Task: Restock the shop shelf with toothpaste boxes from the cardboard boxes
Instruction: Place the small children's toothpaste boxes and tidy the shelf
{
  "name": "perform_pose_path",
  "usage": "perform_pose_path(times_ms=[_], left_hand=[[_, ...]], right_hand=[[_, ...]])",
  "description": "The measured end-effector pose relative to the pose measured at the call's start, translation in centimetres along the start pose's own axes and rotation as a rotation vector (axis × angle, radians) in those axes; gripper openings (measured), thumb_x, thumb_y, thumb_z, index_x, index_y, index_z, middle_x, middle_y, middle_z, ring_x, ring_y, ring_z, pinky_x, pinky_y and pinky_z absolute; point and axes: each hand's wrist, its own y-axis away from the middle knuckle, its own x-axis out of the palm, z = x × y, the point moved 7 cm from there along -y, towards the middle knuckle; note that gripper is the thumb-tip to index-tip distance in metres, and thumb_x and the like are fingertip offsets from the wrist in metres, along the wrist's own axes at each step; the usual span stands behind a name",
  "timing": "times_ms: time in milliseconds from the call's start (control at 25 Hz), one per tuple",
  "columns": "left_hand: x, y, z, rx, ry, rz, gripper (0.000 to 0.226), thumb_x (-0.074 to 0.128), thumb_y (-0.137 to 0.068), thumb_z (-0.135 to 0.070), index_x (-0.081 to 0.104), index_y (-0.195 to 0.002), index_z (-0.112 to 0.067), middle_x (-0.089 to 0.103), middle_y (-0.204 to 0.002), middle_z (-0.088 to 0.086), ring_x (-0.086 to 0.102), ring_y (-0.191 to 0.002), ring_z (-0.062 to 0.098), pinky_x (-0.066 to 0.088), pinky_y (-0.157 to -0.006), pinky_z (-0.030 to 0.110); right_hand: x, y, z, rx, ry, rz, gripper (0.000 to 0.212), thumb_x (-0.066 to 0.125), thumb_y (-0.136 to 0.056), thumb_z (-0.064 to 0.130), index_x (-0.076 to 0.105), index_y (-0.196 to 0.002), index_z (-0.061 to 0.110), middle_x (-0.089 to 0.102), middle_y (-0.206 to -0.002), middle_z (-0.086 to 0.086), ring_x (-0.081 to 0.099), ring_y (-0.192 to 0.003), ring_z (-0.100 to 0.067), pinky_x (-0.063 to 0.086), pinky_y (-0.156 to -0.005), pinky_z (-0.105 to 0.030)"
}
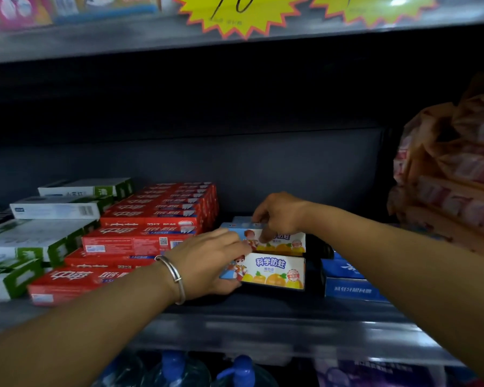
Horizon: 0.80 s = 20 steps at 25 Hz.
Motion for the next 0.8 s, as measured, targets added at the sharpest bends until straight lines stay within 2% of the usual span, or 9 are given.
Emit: perform_pose_path(times_ms=[200, 320, 400, 480, 560, 680, 800], left_hand=[[0.7, -0.3, -0.5, 0.019, -0.018, -0.014, 0.048, 0.052, -0.064, -0.057, 0.055, -0.103, -0.029, 0.061, -0.085, -0.015, 0.058, -0.074, 0.001, 0.044, -0.06, 0.009], [1.1, -0.5, -0.6, 0.032, -0.016, -0.01, 0.045, 0.051, -0.066, -0.055, 0.059, -0.101, -0.028, 0.061, -0.084, -0.014, 0.058, -0.074, 0.003, 0.045, -0.06, 0.011], [1.4, -0.7, -0.6, 0.015, -0.021, -0.006, 0.045, 0.05, -0.066, -0.055, 0.061, -0.1, -0.028, 0.061, -0.084, -0.014, 0.059, -0.074, 0.004, 0.045, -0.061, 0.012], [1.5, -0.9, -0.6, 0.01, 0.009, 0.001, 0.045, 0.052, -0.067, -0.053, 0.058, -0.103, -0.027, 0.061, -0.085, -0.012, 0.059, -0.075, 0.007, 0.048, -0.063, 0.014], [1.5, -1.0, -0.7, 0.008, 0.009, 0.0, 0.046, 0.056, -0.066, -0.052, 0.055, -0.105, -0.028, 0.061, -0.084, -0.012, 0.059, -0.075, 0.007, 0.047, -0.062, 0.014], [1.3, -1.0, -0.7, 0.001, 0.025, -0.001, 0.046, 0.068, -0.065, -0.047, 0.061, -0.104, -0.023, 0.062, -0.087, -0.009, 0.06, -0.077, 0.01, 0.048, -0.062, 0.015], [1.2, -1.1, -0.8, 0.0, -0.04, -0.009, 0.051, 0.078, -0.057, -0.048, 0.064, -0.1, -0.024, 0.063, -0.084, -0.011, 0.061, -0.074, 0.008, 0.046, -0.062, 0.014]], right_hand=[[1.3, -0.7, -0.6, -0.02, 0.042, 0.03, 0.047, 0.075, -0.078, 0.024, 0.062, -0.123, 0.016, 0.06, -0.125, 0.0, 0.056, -0.111, -0.016, 0.047, -0.092, -0.024], [1.8, -0.7, -1.3, -0.037, 0.057, 0.016, 0.051, 0.076, -0.077, 0.023, 0.06, -0.125, 0.017, 0.057, -0.124, 0.004, 0.054, -0.111, -0.014, 0.041, -0.085, -0.019], [1.9, -0.6, -1.9, -0.043, 0.048, -0.009, 0.046, 0.079, -0.074, 0.021, 0.061, -0.117, 0.017, 0.054, -0.104, 0.01, 0.052, -0.099, -0.012, 0.04, -0.078, -0.019], [2.0, -0.5, -2.5, -0.043, 0.027, -0.033, 0.037, 0.081, -0.071, 0.02, 0.058, -0.1, 0.021, 0.049, -0.087, 0.014, 0.05, -0.088, -0.013, 0.04, -0.064, -0.018], [2.3, -0.4, -3.0, -0.035, 0.02, -0.036, 0.036, 0.082, -0.07, 0.02, 0.054, -0.093, 0.022, 0.046, -0.082, 0.013, 0.05, -0.084, -0.012, 0.038, -0.058, -0.016], [2.0, 0.0, -3.3, -0.042, 0.019, -0.055, 0.029, 0.079, -0.074, 0.022, 0.059, -0.095, 0.022, 0.051, -0.09, 0.009, 0.051, -0.086, -0.011, 0.041, -0.067, -0.019], [0.5, 0.9, -2.5, -0.08, -0.056, -0.123, 0.016, 0.068, -0.084, 0.025, 0.068, -0.097, 0.016, 0.057, -0.086, 0.008, 0.053, -0.085, -0.01, 0.039, -0.072, -0.019]])
